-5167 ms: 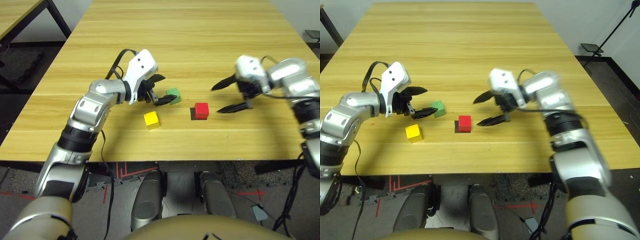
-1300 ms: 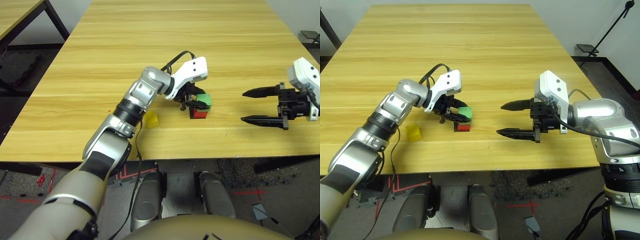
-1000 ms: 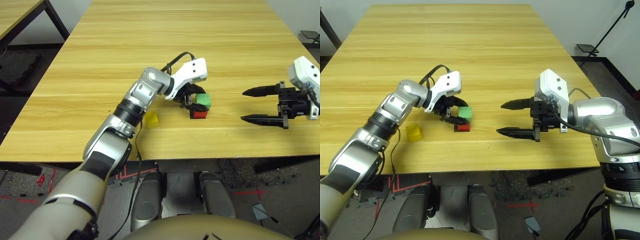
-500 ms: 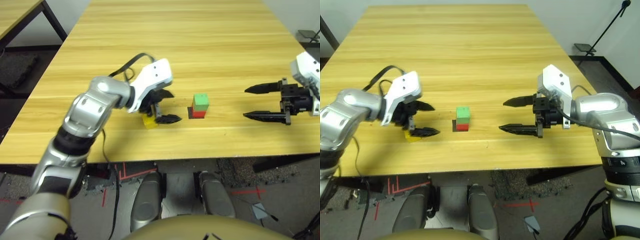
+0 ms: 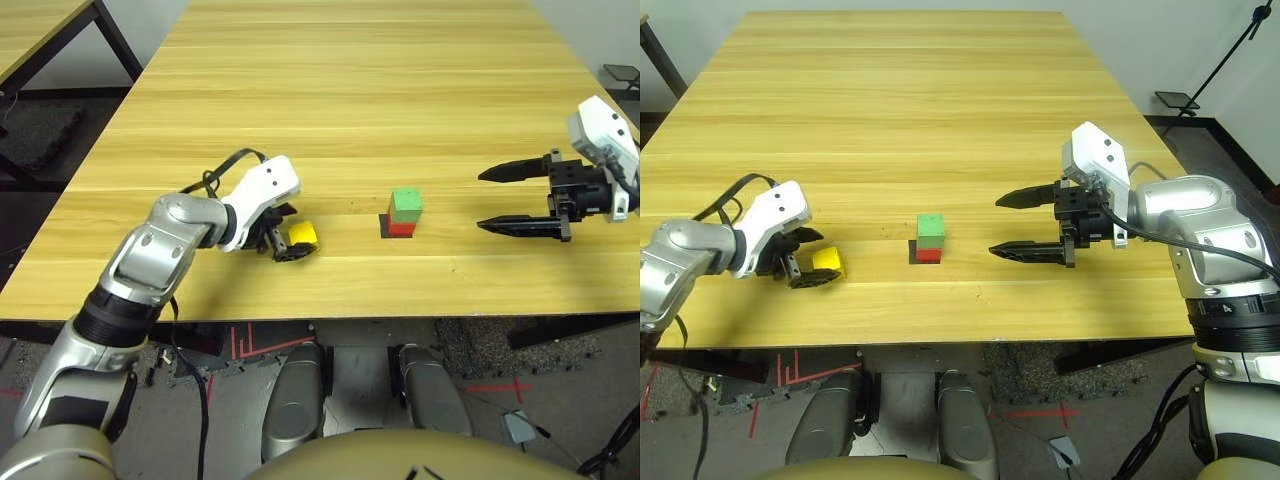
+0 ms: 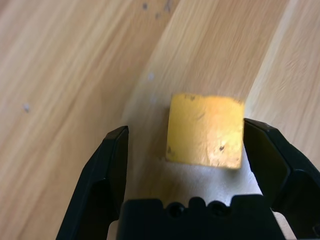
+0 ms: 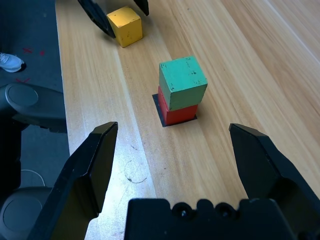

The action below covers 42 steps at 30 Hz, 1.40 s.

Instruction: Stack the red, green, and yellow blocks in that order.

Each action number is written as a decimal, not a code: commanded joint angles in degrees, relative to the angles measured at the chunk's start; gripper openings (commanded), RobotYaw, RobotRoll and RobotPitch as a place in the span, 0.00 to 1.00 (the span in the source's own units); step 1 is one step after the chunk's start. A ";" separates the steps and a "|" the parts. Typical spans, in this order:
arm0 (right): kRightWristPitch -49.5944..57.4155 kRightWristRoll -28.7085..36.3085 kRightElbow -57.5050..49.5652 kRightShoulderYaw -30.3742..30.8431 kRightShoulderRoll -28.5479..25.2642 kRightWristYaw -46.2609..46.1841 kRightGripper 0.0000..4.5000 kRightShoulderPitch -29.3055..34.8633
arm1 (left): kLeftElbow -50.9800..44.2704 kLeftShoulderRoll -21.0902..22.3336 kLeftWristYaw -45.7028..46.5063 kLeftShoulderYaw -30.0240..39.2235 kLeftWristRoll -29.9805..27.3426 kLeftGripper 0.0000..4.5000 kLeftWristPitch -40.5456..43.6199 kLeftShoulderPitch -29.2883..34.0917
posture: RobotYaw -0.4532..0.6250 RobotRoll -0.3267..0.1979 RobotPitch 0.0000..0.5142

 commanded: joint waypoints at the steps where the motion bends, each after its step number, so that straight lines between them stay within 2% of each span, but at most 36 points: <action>1: 0.27 -0.07 -0.70 -0.13 -0.70 0.18 1.00 0.33 | 0.50 -0.59 0.22 -1.49 0.18 1.00 -1.57 0.90 | 0.48 0.47 0.17; 2: 0.29 -0.06 -0.74 -0.20 -0.76 0.18 1.00 0.40 | 0.45 -0.81 0.24 -1.58 0.01 1.00 -1.76 1.05 | 0.48 0.47 0.17; 5: 0.63 0.13 -1.22 -0.51 -1.01 -0.02 1.00 0.99 | -1.09 -1.64 0.54 -1.27 -0.77 0.86 -1.03 0.56 | 0.48 0.47 0.17; 10: 0.78 0.29 -1.56 -0.70 -0.81 -0.53 1.00 1.32 | -3.52 -0.78 0.03 -0.70 -1.40 0.49 2.31 -2.25 | 0.48 0.49 0.16; 11: 0.75 0.31 -1.58 -0.78 -0.75 -0.67 1.00 1.40 | -4.15 -0.30 -0.49 -0.89 -1.57 0.46 2.91 -3.10 | 0.48 0.49 0.16; 15: 0.74 0.52 -2.08 -1.07 -0.71 -1.08 1.00 2.17 | -6.98 0.71 -3.42 -0.97 -4.99 0.46 8.47 -10.22 | 0.47 0.51 0.16; 18: 0.78 0.69 -2.44 -1.46 -0.79 -1.30 1.00 3.00 | -4.90 -0.72 -5.77 -1.80 -7.09 0.46 9.97 -19.06 | 0.47 0.52 0.16; 22: 0.91 0.68 -2.92 -1.88 -0.67 -1.66 1.00 3.92 | 1.63 -3.57 -8.18 -5.04 -7.42 0.46 9.64 -28.66 | 0.46 0.54 0.16; 26: 1.15 0.86 -3.45 -2.23 -0.18 -2.47 1.00 4.96 | 13.55 -10.36 -11.17 -10.80 -4.62 0.46 3.82 -37.20 | 0.45 0.56 0.15; 33: 1.71 1.24 -4.99 -3.27 -0.36 -3.41 1.00 6.93 | 28.66 -19.64 -13.90 -15.71 -0.02 0.46 -5.07 -42.13 | 0.41 0.56 0.14; 37: 1.93 1.41 -5.54 -3.84 -0.71 -3.60 1.00 7.55 | 32.55 -21.97 -14.70 -16.22 2.12 0.46 -7.51 -42.77 | 0.40 0.56 0.14; 42: 2.58 1.62 -6.67 -4.90 -1.20 -3.77 1.00 9.02 | 32.65 -23.17 -15.99 -16.11 3.33 0.46 -7.91 -42.28 | 0.39 0.56 0.15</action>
